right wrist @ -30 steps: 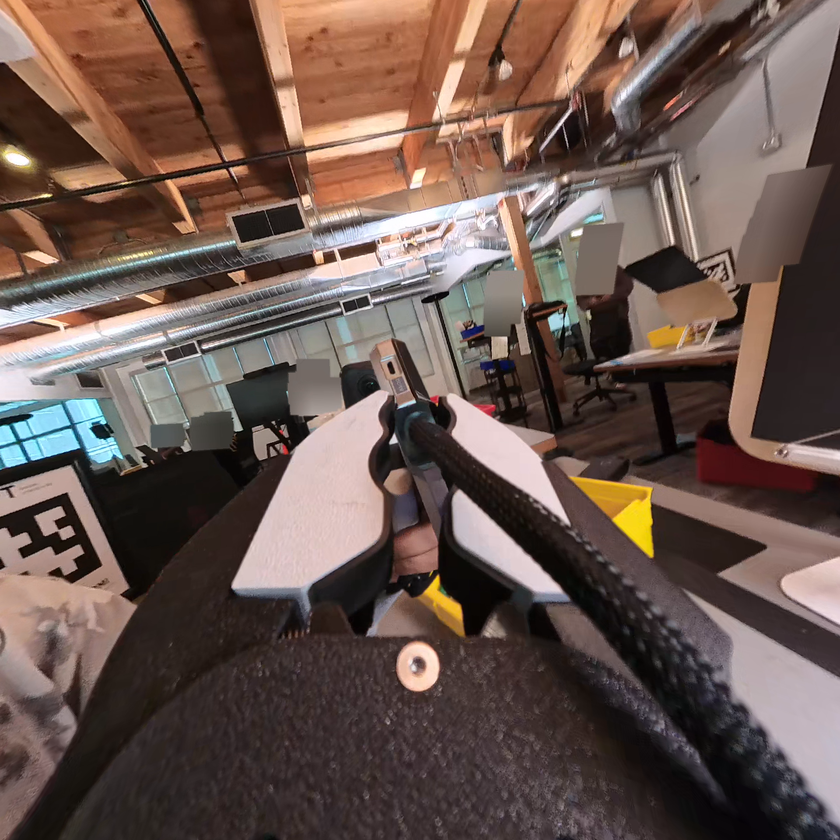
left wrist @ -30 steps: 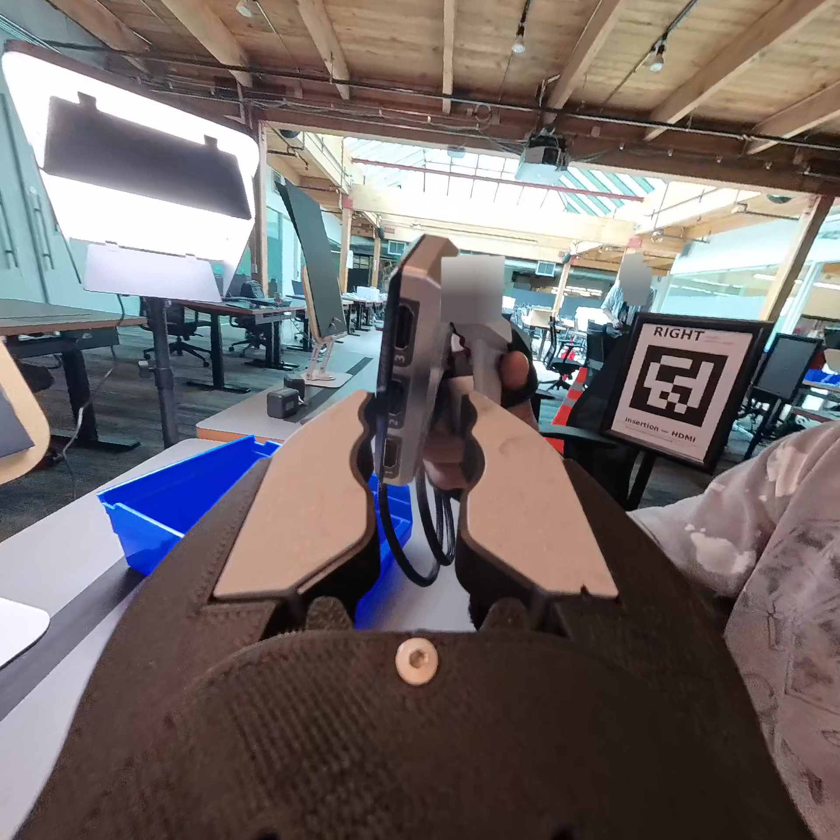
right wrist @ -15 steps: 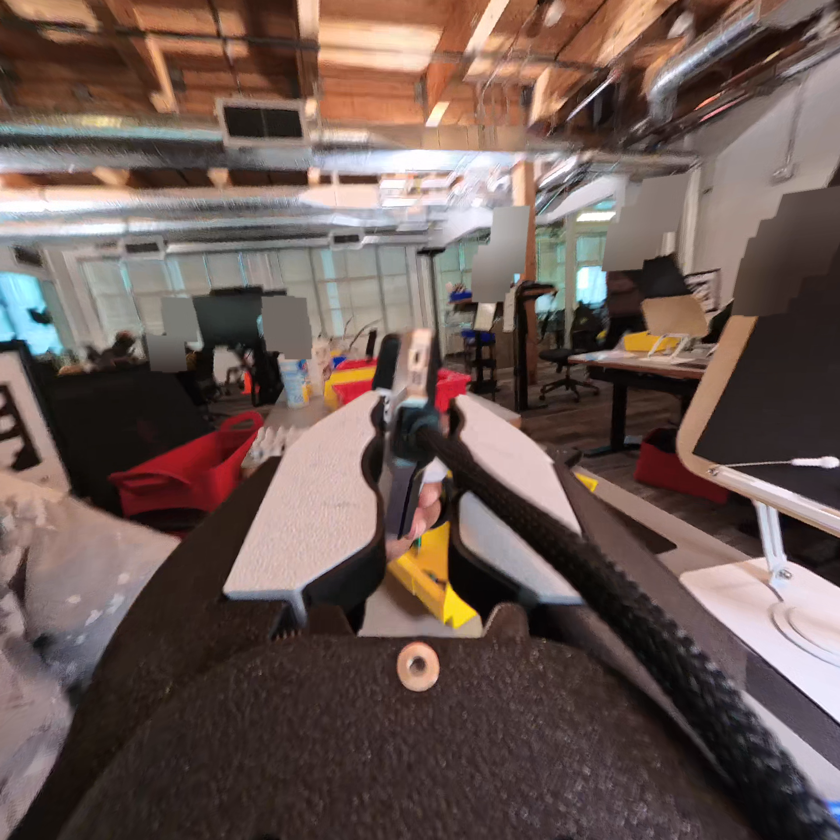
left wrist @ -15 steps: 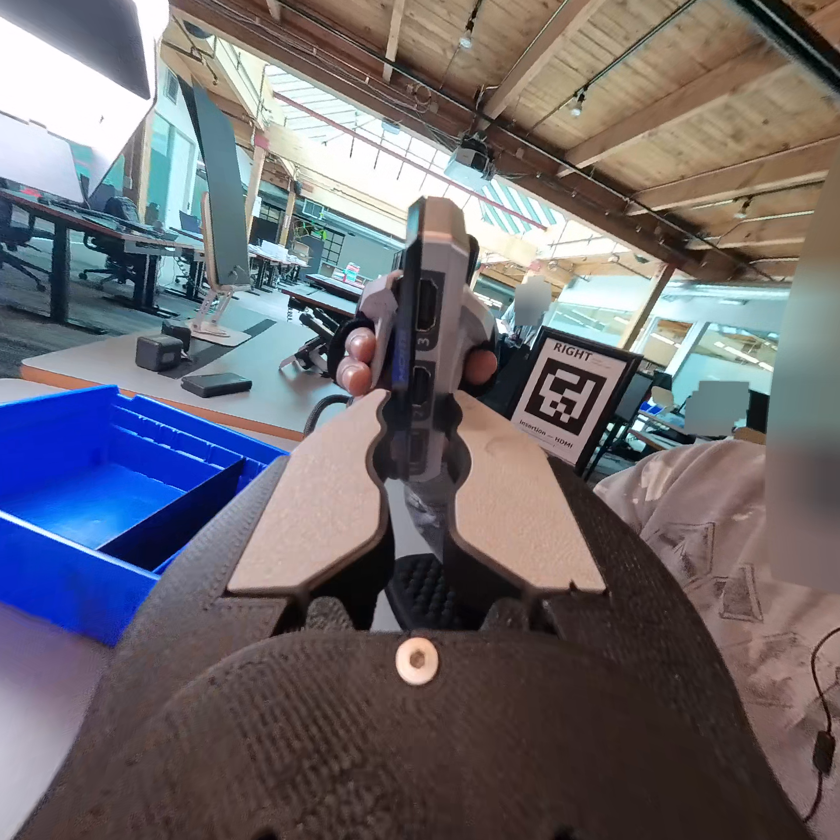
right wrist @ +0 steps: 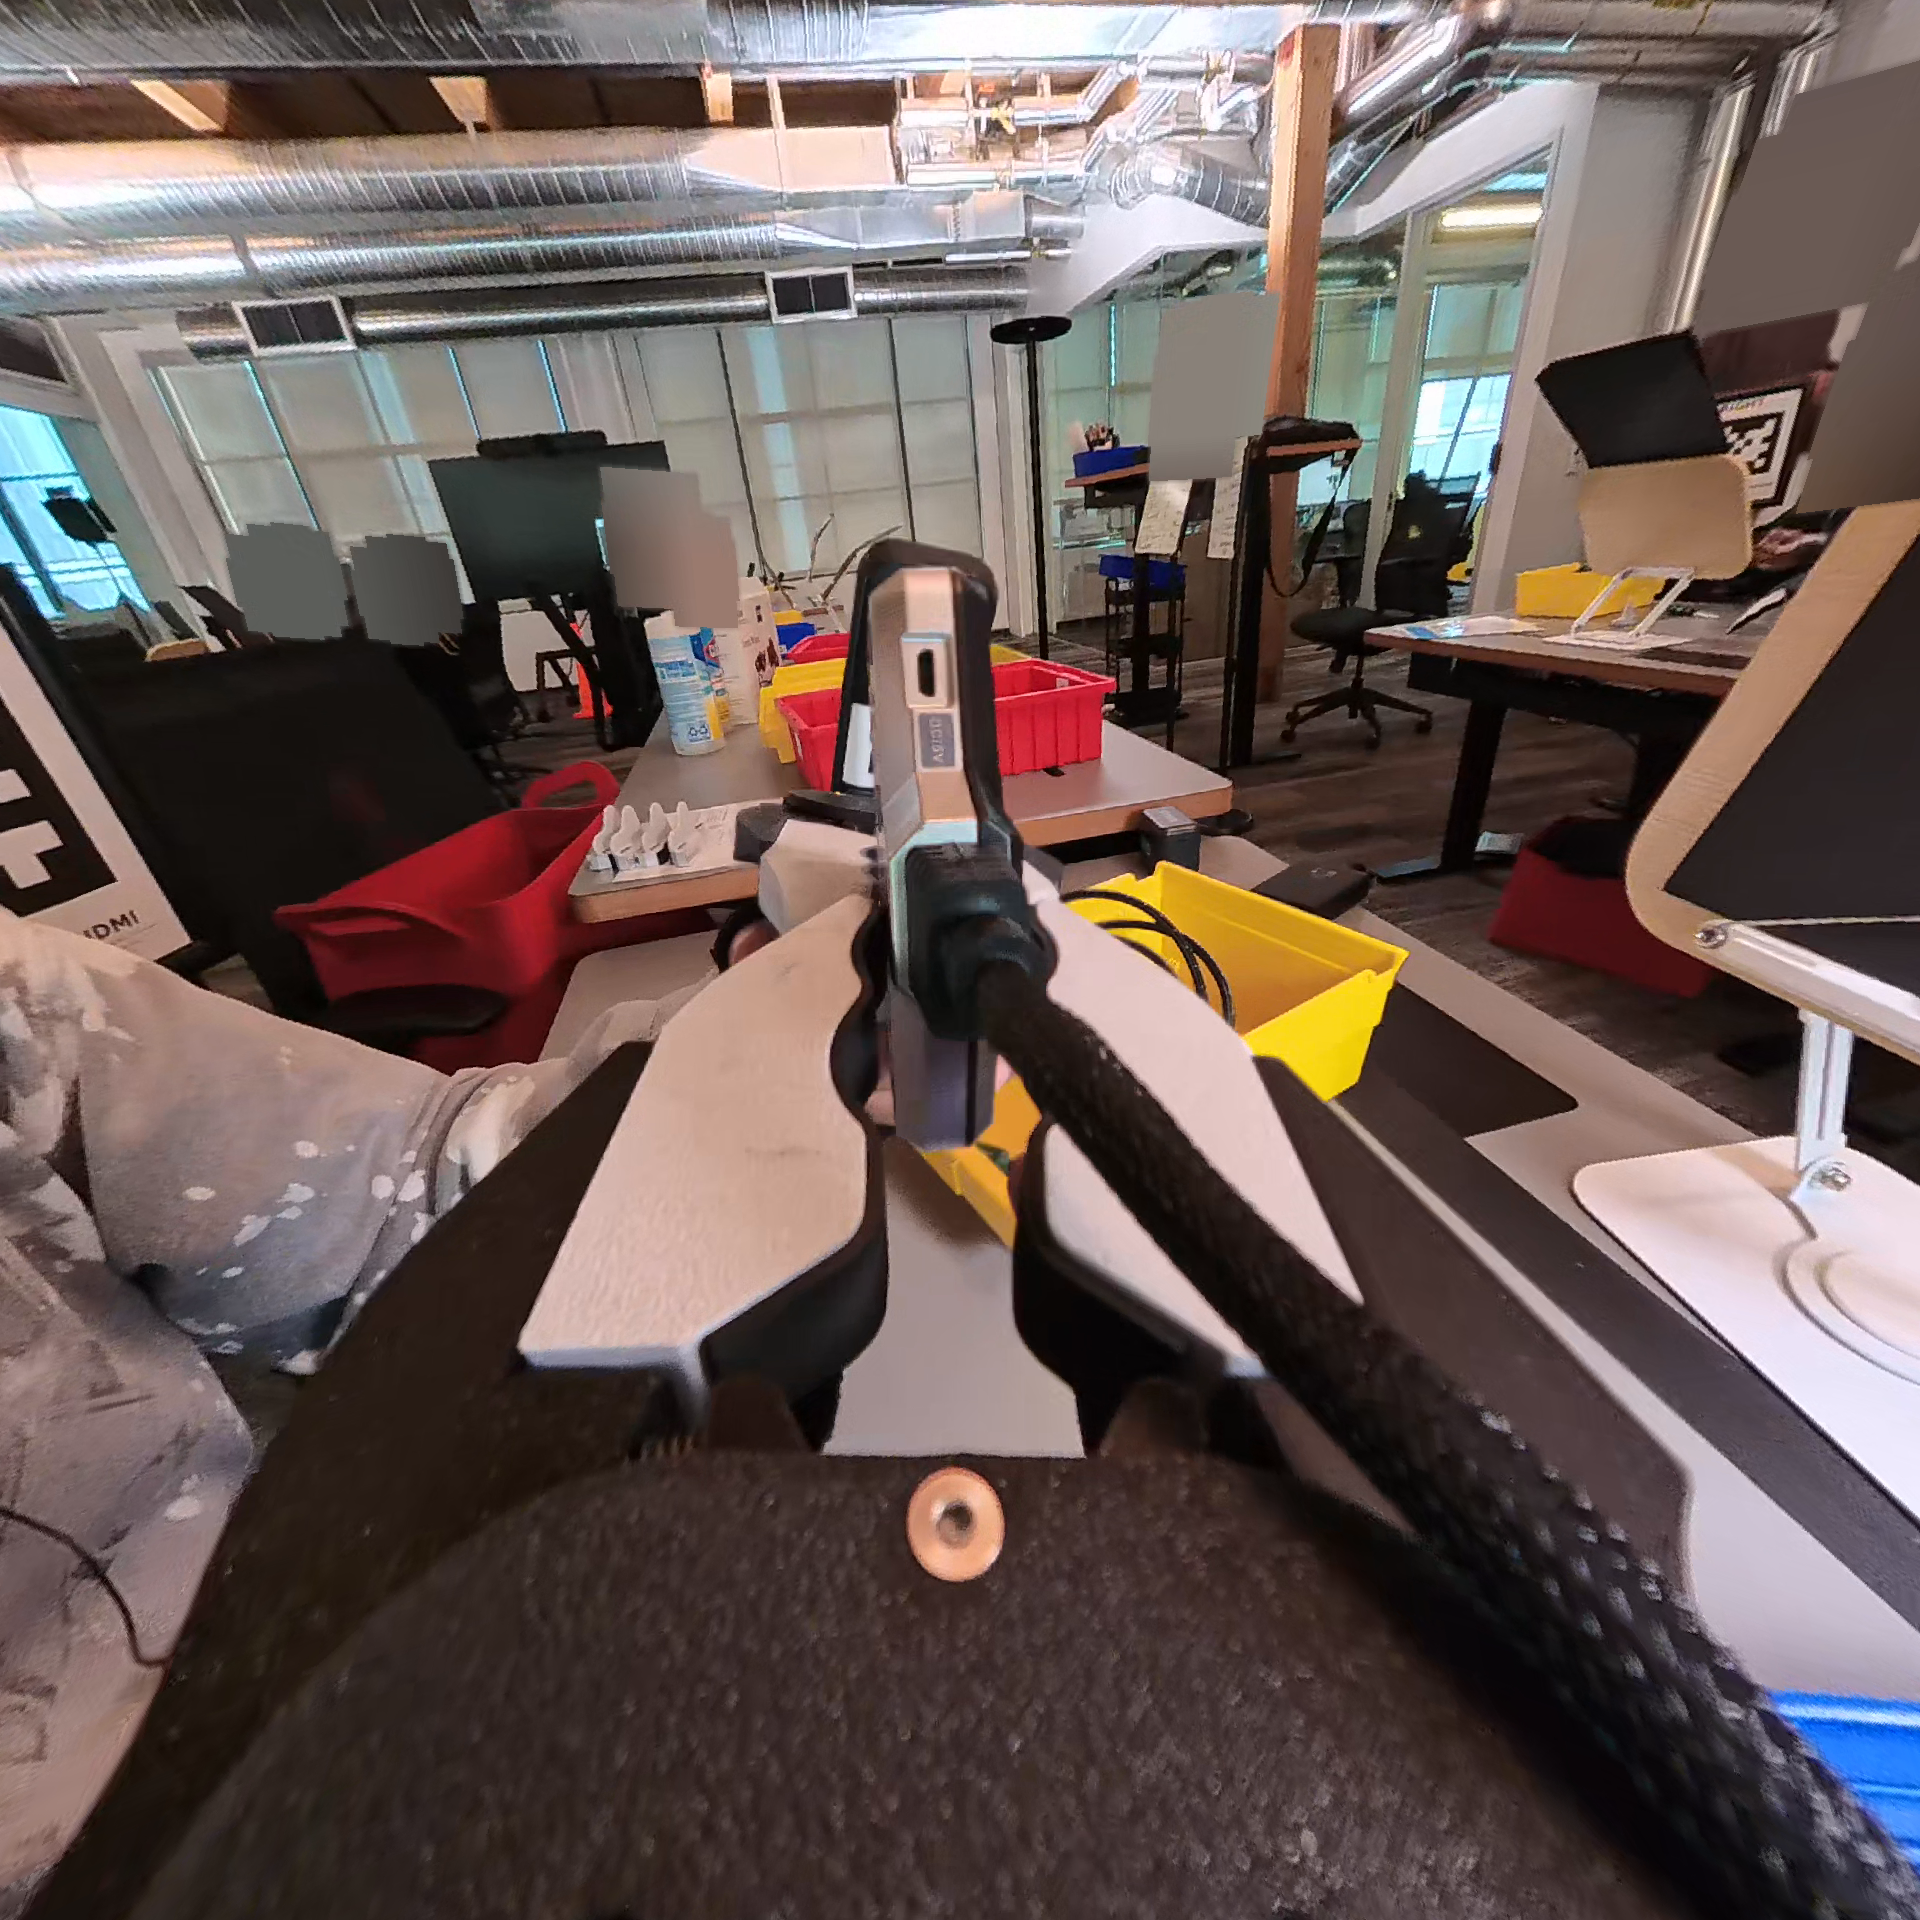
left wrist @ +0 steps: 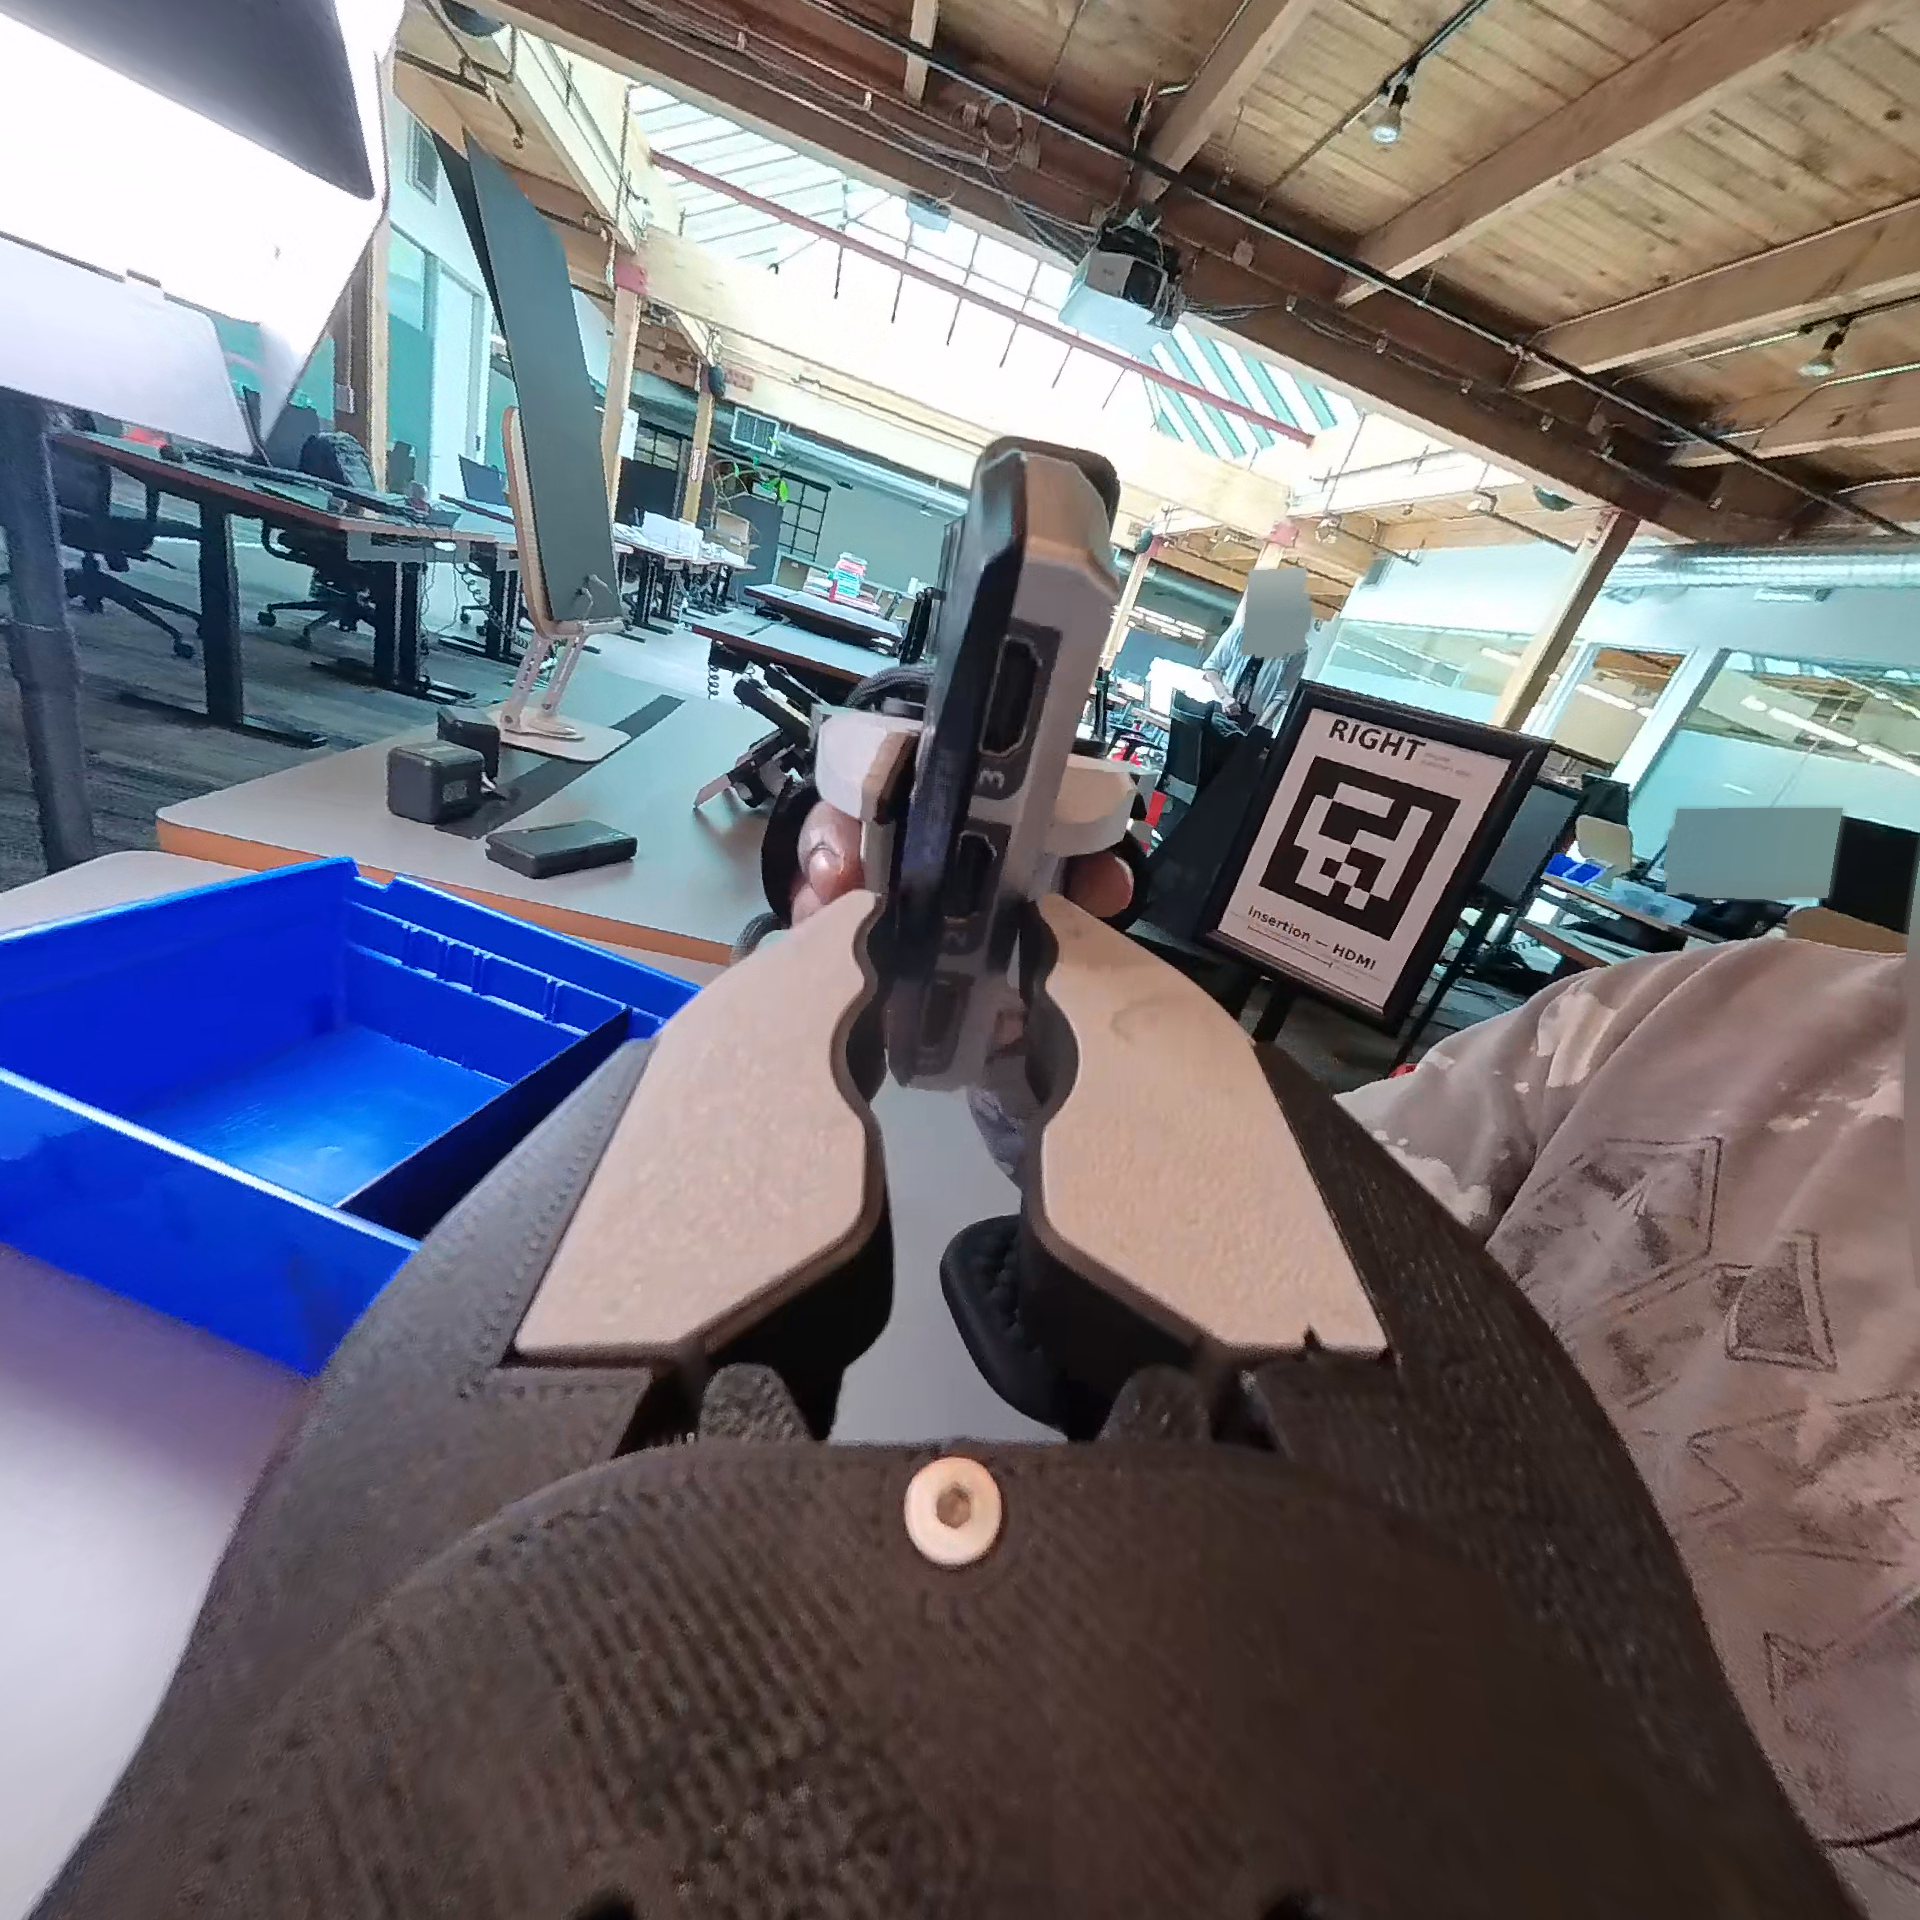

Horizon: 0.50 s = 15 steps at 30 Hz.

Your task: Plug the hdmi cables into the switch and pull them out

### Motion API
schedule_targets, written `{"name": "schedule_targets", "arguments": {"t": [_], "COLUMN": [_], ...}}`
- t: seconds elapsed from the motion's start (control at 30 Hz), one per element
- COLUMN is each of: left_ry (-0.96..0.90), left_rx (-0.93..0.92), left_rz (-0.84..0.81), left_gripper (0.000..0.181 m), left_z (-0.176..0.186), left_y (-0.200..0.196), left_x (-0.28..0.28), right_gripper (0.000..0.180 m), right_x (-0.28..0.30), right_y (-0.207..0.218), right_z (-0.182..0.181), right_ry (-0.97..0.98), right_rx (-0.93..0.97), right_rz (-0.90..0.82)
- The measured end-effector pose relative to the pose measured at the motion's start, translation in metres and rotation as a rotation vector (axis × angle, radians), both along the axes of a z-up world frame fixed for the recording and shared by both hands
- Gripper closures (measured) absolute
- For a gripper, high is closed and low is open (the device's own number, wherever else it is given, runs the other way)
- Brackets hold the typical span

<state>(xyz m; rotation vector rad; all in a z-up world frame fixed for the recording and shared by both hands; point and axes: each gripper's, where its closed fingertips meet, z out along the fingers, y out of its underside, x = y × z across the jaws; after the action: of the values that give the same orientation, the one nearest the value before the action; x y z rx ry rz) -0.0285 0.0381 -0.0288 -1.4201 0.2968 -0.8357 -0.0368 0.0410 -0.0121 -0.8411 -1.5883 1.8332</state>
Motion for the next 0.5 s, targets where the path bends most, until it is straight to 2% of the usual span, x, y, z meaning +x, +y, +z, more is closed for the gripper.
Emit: {"name": "schedule_targets", "arguments": {"t": [0.13, 0.27, 0.37, 0.5], "left_ry": [0.033, 0.224, 0.376, 0.650], "left_rx": [0.057, 0.006, -0.171, -0.528], "left_rz": [0.090, 0.383, 0.604, 0.864], "left_gripper": [0.150, 0.148, 0.149, 0.149], "left_z": [0.018, 0.019, -0.002, -0.053], "left_y": [-0.019, -0.041, -0.059, -0.096], "left_x": [-0.023, -0.079, -0.139, -0.242], "right_gripper": [0.157, 0.156, 0.156, 0.156], "right_x": [0.008, 0.017, 0.021, 0.021], "right_y": [0.010, 0.029, 0.042, 0.053], "right_z": [0.012, 0.019, 0.021, 0.021], "right_ry": [0.029, 0.046, 0.056, 0.054], "right_rx": [-0.055, -0.073, -0.084, -0.103], "right_rz": [-0.009, -0.043, -0.066, -0.089]}}
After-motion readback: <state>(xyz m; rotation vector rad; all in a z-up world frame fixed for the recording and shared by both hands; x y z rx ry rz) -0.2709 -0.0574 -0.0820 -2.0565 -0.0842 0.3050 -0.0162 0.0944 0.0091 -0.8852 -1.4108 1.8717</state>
